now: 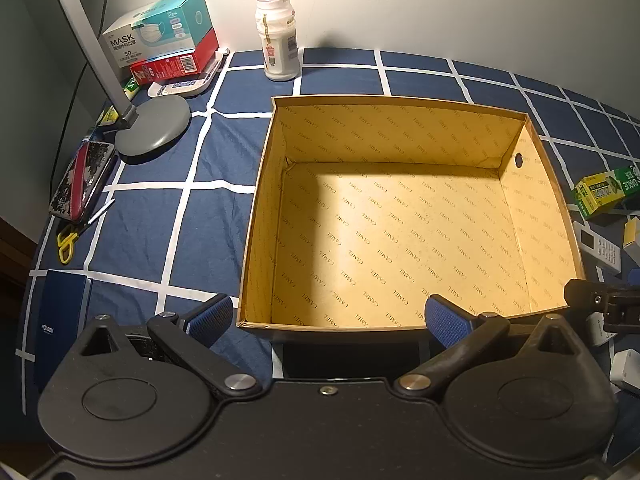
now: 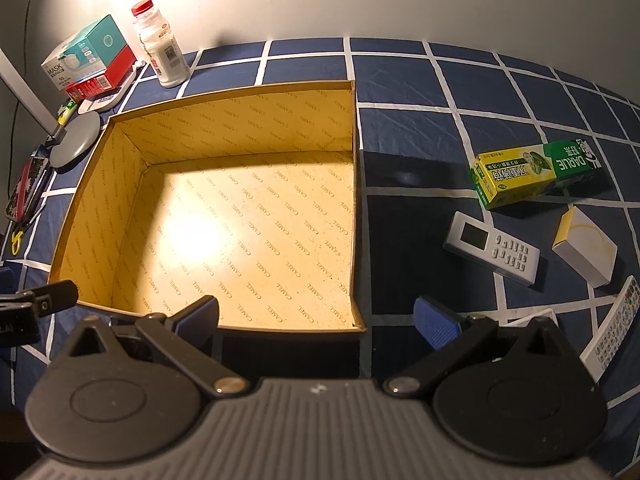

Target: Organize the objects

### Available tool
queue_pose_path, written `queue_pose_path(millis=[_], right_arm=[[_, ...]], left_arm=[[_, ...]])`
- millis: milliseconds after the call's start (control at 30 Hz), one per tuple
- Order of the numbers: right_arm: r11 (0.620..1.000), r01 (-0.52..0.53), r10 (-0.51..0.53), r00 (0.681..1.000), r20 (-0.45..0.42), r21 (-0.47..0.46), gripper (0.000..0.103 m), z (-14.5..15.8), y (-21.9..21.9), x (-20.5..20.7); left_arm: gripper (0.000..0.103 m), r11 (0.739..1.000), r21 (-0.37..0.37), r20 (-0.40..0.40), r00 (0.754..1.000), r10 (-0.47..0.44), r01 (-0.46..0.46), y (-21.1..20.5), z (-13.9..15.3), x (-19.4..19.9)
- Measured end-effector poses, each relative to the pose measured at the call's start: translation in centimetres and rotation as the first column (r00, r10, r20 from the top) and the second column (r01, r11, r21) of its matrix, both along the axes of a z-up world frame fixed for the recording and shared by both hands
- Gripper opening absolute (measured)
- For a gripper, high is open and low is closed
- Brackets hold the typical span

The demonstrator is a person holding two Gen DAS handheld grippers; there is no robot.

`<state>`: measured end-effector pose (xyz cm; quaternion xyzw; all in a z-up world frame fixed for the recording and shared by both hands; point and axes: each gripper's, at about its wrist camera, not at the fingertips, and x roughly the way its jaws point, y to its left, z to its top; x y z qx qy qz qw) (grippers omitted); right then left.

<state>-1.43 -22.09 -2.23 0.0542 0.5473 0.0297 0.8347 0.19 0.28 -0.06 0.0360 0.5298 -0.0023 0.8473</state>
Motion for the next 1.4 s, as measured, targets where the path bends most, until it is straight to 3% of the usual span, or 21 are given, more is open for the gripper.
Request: queue_pose_path(millis=[1400], right_arm=[[1.000,-0.007,0.007,1.000,0.000,-0.006,0.103,0.2,1.0,0.0]], left_arm=[[0.103,1.000,-0.011,-0.002,1.000,-0.002,0.002,0.7,-0.2,0.2]])
